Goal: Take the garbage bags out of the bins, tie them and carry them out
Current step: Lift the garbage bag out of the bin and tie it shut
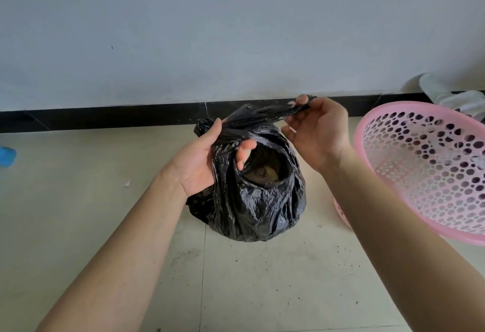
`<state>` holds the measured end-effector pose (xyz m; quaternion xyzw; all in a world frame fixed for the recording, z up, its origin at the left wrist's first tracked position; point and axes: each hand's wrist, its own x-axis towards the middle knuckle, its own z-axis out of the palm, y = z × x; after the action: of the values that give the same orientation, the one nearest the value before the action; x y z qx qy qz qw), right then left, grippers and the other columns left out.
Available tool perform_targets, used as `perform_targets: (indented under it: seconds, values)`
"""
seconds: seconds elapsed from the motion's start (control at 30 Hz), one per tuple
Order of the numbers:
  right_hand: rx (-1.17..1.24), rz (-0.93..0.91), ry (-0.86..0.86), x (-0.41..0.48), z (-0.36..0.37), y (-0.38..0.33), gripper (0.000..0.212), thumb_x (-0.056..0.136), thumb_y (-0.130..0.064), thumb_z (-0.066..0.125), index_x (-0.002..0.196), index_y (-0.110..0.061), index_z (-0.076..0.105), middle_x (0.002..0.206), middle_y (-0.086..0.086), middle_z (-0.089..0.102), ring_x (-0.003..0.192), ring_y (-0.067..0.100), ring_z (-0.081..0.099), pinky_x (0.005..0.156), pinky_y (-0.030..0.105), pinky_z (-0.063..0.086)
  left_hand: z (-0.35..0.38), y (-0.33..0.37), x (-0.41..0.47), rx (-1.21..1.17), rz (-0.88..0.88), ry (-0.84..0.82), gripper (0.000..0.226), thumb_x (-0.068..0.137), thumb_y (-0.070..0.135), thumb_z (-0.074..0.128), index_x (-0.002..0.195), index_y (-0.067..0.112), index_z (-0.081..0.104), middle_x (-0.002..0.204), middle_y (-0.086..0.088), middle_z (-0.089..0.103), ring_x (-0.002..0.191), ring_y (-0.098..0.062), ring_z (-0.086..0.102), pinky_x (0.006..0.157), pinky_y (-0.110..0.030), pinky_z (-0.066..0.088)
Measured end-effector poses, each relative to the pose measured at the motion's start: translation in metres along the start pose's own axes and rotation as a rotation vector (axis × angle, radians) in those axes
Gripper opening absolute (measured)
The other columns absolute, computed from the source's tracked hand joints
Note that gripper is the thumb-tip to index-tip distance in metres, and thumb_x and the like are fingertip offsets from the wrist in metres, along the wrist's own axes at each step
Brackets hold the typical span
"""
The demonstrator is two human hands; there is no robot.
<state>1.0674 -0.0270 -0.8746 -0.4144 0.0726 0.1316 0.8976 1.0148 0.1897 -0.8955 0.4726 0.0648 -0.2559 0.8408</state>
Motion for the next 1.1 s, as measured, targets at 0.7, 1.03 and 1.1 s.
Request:
perform_targets:
  seconds: [0.7,1.03,1.1]
  values:
    - [-0.075,0.155,-0.221,-0.014,0.014,-0.010,0.027,0.089,-0.009,0.034,0.069,-0.007,0.053,0.072,0.009,0.058,0.063,0.024,0.068,0.071,0.031,0.063,-0.010,0.011,0.003,-0.049,0.026,0.042,0.028,0.098,0.038,0.051,0.082,0.016,0.049,0.105,-0.020,0.070,0.055,-0.015,0.053,0.054,-0.024,0.045]
    - [-0.539,0.193,-0.416,-0.002,-0.025,0.014,0.040,0.066,-0.008,0.048,0.101,-0.012,0.067,0.102,0.007,0.072,0.106,0.027,0.068,0.095,0.038,0.052,-0.019,0.008,0.001,-0.015,0.205,0.071,0.048,0.087,-0.003,0.058,0.062,0.025,0.027,0.085,-0.007,0.068,0.043,-0.003,0.037,0.045,-0.017,0.029]
    - [-0.802,0.041,-0.329,0.005,-0.029,0.017,0.055,0.070,-0.020,0.062,0.124,-0.025,0.058,0.122,-0.001,0.066,0.120,0.019,0.061,0.100,0.037,0.046,-0.021,0.012,-0.003,0.043,0.195,0.004,0.049,0.088,-0.005,0.057,0.068,0.025,0.024,0.084,-0.007,0.066,0.044,-0.003,0.037,0.048,-0.019,0.023]
